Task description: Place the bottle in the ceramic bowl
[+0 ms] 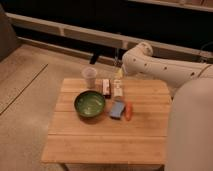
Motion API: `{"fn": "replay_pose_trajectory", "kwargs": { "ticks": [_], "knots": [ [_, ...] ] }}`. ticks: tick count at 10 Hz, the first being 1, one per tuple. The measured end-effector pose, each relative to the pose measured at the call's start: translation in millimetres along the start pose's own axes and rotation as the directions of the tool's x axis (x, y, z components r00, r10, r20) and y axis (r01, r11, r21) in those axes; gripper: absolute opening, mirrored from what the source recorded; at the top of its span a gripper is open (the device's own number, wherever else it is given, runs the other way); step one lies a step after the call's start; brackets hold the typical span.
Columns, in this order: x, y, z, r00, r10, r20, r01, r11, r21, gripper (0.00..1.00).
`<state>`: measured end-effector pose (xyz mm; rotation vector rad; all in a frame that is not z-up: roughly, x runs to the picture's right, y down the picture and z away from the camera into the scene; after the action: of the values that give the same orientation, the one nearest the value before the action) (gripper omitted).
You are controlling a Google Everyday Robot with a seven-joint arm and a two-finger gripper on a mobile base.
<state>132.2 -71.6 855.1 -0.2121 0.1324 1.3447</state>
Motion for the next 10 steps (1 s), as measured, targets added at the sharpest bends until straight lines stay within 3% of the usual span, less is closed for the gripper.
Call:
{"fn": "replay_pose_trajectory", "kwargs": {
  "ticks": [6,10],
  "knots": [
    [11,29,78,0.993,-0.036,-0.114,0.025,0.995,-0.099,0.65],
    [30,26,115,0.976,-0.034,-0.214,0.007,0.992,-0.124,0.65]
  ]
}}
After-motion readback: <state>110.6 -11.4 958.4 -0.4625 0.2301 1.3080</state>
